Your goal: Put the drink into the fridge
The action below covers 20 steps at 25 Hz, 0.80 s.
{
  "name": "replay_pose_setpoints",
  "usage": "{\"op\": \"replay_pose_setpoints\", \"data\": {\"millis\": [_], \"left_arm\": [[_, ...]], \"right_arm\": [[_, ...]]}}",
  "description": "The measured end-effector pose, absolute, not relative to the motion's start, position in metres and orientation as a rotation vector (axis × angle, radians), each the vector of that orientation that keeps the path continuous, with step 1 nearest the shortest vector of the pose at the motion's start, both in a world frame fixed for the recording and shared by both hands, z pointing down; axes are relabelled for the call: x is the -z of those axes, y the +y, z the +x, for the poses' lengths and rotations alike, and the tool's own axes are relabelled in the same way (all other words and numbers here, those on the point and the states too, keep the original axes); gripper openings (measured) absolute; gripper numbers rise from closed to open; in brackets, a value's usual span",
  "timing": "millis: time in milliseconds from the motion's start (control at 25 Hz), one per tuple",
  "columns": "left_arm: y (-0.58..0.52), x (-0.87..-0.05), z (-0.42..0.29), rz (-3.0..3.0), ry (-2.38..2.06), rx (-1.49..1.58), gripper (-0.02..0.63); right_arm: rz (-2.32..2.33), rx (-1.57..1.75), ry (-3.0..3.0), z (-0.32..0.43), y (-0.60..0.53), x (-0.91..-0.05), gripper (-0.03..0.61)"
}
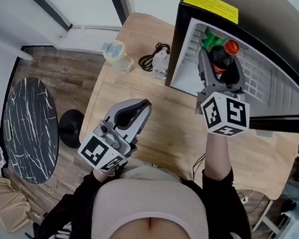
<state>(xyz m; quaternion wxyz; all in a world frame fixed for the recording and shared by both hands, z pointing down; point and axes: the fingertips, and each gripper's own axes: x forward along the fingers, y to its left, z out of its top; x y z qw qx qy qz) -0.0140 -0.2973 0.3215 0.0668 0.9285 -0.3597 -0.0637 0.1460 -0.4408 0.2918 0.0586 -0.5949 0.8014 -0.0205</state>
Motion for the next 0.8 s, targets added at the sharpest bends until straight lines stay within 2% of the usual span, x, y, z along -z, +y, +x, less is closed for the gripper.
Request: {"op": "replay_pose_setpoints", "data": {"millis": [800], "left_arm": [[-0.311, -0.329, -0.011, 2.773, -1.056, 0.18, 0.026]], "right_arm": [[-1.891, -0.004, 2.374, 0.149, -0.47, -0.307, 0.322]]}}
